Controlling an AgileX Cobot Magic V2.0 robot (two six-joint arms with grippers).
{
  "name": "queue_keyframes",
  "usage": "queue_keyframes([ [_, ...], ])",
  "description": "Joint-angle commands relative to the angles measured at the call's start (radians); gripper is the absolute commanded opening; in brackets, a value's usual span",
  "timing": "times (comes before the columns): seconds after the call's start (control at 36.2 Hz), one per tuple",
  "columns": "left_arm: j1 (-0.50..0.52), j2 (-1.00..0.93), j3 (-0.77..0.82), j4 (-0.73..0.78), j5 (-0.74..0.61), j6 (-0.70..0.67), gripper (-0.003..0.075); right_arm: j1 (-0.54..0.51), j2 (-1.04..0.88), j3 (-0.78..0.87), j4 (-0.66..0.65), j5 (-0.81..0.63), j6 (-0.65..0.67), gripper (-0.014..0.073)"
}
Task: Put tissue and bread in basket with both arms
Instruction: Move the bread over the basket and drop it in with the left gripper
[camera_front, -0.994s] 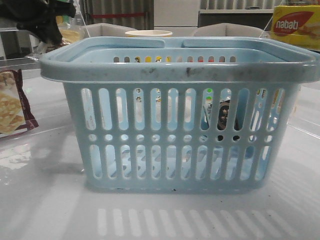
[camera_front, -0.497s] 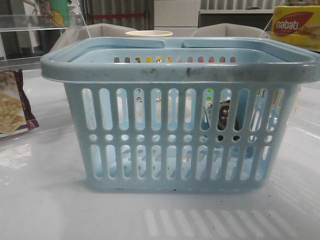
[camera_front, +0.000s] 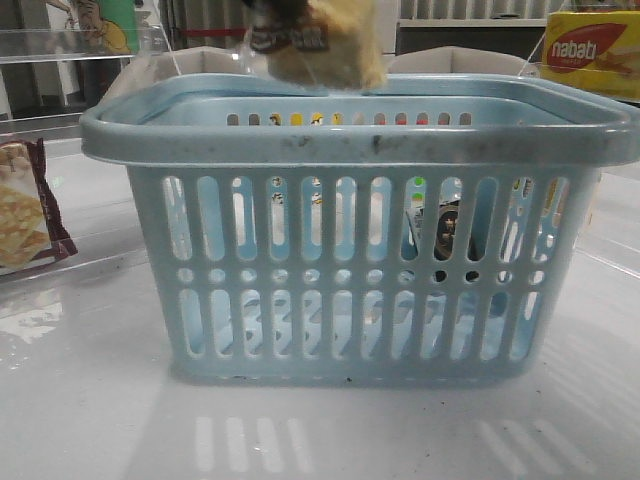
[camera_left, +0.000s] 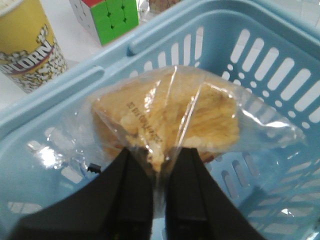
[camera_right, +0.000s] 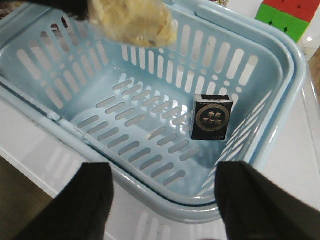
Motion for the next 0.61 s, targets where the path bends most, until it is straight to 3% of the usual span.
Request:
queue_keyframes([
  [0.0,-0.013,-0.028,-0.024,-0.012,-0.096,0.003,0.0384,0.001,-0.008,-0.028,-0.003,-0.068,-0.007,0.0542],
  [0.06,-0.013,-0.035,-0.024,-0.012,-0.096,0.003,0.0507,0.001,-0.008,-0.028,-0.003,-0.068,-0.007,0.0542],
  [0.11,-0.013,-0.061,-0.024,-0.012,-0.082,0.003,0.0573,0.001,-0.008,-0.028,-0.003,-0.068,-0.007,0.0542],
  [0.33,-0.013,-0.279,0.025,-0.007,0.023,0.003,0.0559,0.001,-0.008,-0.028,-0.003,-0.068,-0.007,0.0542],
  [0.58,-0.013,-0.587,0.287,-0.007,0.047,-0.048,0.0559,0.001,-0.008,-0.028,-0.003,-0.068,-0.007,0.0542],
])
